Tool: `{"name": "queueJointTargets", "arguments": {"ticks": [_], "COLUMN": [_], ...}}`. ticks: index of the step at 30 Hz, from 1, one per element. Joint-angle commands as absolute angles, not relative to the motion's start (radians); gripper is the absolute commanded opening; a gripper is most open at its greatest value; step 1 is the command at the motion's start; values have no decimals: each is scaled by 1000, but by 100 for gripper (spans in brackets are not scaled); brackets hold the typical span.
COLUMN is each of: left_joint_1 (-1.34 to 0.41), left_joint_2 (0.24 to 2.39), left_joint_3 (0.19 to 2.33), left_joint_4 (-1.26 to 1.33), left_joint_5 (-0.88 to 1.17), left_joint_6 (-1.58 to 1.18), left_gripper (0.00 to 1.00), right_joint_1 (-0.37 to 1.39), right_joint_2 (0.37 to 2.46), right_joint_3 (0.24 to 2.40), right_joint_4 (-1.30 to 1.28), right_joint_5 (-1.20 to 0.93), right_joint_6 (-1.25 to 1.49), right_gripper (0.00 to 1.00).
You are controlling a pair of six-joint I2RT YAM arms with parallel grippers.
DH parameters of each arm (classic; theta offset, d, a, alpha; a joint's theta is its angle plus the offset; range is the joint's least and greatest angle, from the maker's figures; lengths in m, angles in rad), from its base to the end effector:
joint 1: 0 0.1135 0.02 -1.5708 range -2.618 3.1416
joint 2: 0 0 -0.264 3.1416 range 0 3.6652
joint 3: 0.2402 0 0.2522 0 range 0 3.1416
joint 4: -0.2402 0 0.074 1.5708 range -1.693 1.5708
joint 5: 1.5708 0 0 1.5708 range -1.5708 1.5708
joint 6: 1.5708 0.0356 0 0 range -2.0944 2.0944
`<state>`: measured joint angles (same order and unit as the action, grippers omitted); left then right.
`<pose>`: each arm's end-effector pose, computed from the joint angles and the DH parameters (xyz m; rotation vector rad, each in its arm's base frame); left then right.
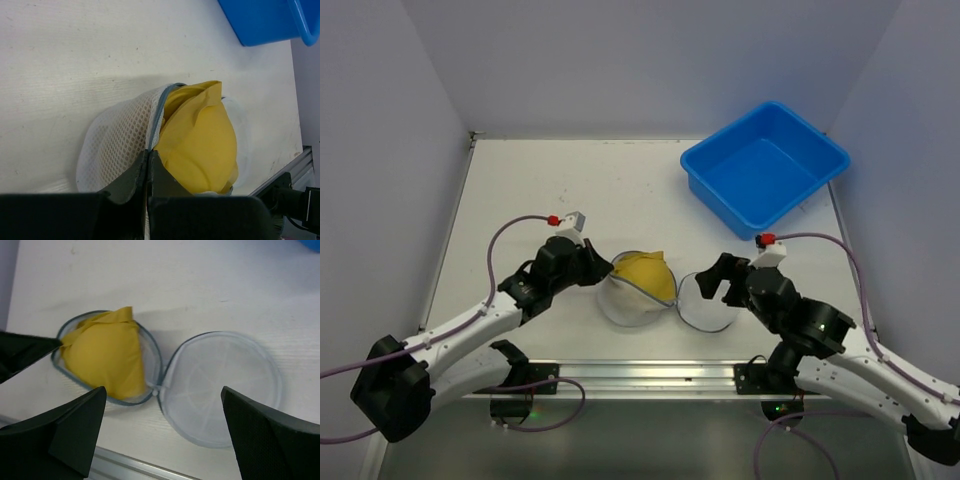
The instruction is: Unzip the laundry bag and remove the bra
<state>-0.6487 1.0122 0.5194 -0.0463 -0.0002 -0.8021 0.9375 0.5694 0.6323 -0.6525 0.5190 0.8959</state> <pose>0.1740 -0.1319 0.2181 -0.1712 2.2261 -0.8398 0.0885 0.0908 0.2728 0.2543 2.1073 0.5514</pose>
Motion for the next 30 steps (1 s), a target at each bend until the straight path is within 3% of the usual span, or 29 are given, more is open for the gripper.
{"name": "queueJointTargets", "arguments": {"ticks": [1, 6, 15, 26, 29, 30], "left_joint_1": [-650, -649, -649, -649, -649, -649], "left_joint_2": [974, 928, 887, 907, 917, 922], "left_joint_3": [491, 454, 385, 377, 374, 373], "left_joint_4": [28, 26, 60, 83, 90, 100], "left_joint_5": [-15, -26, -20, -17, -9, -6], "left_joint_6": [-802, -813, -838, -841, -848, -850], "left_gripper": [0, 0, 0, 0, 0, 0], "right_joint_1": [936, 870, 795, 804, 819, 821], "right_joint_2": [633, 880, 1187, 1301, 1286, 1285], "right_joint_3": [638, 721, 689, 695, 706, 710], "right_joint_4": [-364, -284, 43, 127, 117, 117], "right_joint_5": [362, 177, -112, -216, -221, -221], "right_joint_6": [715, 725, 709, 687, 667, 666], "right_gripper": [99, 99, 99, 98, 84, 74]}}
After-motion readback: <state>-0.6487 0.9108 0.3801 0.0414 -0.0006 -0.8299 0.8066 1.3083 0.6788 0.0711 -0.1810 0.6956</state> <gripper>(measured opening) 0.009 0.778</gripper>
